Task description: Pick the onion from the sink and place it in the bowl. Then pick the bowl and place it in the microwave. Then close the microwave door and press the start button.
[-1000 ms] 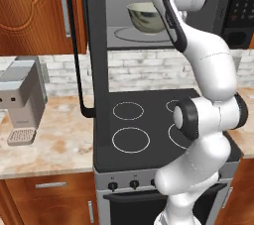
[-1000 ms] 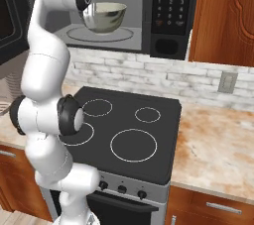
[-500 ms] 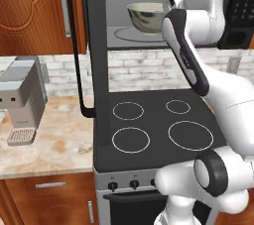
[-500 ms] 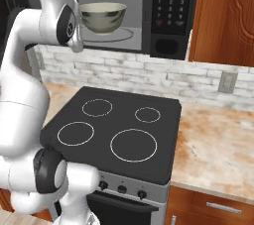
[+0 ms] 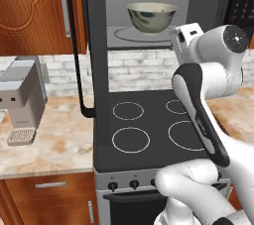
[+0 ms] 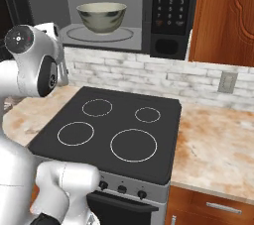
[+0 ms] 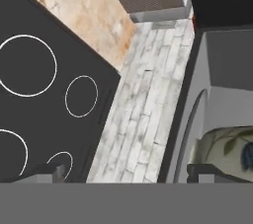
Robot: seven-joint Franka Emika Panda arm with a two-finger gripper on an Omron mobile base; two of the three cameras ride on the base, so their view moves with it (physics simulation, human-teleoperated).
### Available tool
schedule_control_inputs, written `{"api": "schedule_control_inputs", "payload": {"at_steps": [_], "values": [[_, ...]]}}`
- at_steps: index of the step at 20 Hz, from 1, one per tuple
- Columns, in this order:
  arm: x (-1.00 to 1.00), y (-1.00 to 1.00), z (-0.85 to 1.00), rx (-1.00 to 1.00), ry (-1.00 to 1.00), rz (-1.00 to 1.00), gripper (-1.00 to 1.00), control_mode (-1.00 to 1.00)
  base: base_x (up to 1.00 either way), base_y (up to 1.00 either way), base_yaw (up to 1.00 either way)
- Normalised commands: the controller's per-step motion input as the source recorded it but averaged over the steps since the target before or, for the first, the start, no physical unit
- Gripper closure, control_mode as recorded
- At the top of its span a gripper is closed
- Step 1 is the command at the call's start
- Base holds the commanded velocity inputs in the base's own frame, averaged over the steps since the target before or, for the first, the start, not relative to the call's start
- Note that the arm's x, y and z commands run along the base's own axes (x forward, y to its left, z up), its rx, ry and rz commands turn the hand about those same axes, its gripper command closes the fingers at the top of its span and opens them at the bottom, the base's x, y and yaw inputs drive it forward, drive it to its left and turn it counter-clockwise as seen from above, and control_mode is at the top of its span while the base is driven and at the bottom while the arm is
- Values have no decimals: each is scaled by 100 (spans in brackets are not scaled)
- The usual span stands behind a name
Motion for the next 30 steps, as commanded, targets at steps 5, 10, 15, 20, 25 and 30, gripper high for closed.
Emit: {"api": "schedule_control_inputs", "payload": {"at_steps": [5,10,15,20,25,30], "values": [[-100,0,27,0,-1,33,-100,-100,0,0,0],[-100,0,18,1,-3,40,-100,-100,0,0,0],[-100,18,6,0,-9,11,-100,-100,0,0,0],[-100,42,27,0,-1,0,-100,-100,0,0,0],[-100,22,29,0,0,1,-100,-100,0,0,0],[-100,4,7,0,2,12,-100,-100,0,0,0]]}}
